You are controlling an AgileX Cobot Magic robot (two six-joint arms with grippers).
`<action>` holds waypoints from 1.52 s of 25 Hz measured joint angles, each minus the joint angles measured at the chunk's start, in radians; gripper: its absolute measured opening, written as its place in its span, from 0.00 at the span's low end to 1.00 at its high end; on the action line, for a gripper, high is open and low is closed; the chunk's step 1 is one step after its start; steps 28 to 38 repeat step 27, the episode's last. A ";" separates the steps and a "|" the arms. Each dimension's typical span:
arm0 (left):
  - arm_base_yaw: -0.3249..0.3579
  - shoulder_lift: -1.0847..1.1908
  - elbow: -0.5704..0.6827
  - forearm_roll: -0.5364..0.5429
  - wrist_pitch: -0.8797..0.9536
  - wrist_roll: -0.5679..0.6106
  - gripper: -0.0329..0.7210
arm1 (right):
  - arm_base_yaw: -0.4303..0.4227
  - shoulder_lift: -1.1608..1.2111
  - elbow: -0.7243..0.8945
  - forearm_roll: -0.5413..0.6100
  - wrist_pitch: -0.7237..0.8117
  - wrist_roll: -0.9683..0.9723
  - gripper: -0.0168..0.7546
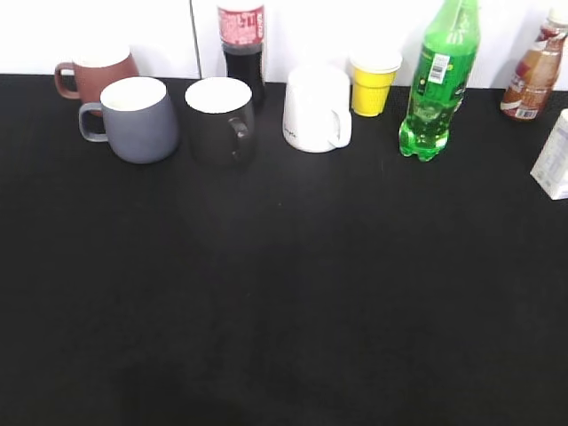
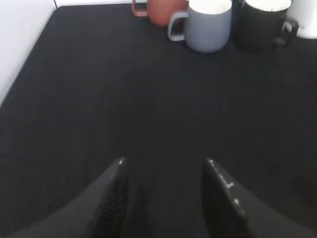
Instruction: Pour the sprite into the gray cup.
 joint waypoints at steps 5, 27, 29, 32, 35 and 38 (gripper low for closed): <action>0.000 0.000 0.000 0.000 0.000 0.000 0.54 | 0.000 -0.002 0.000 0.015 0.000 0.000 0.78; 0.000 0.000 0.000 0.000 0.000 0.000 0.54 | 0.000 -0.002 0.000 0.016 0.000 0.002 0.78; 0.000 0.000 0.000 0.000 0.000 0.000 0.54 | 0.000 -0.002 0.000 0.016 0.000 0.002 0.78; 0.000 0.000 0.000 0.000 0.000 0.000 0.54 | 0.000 -0.002 0.000 0.016 0.000 0.002 0.78; 0.000 0.000 0.000 0.000 0.000 0.000 0.54 | 0.000 -0.002 0.000 0.016 0.000 0.002 0.78; 0.000 0.000 0.000 0.000 0.000 0.000 0.54 | 0.000 -0.002 0.000 0.016 0.000 0.002 0.78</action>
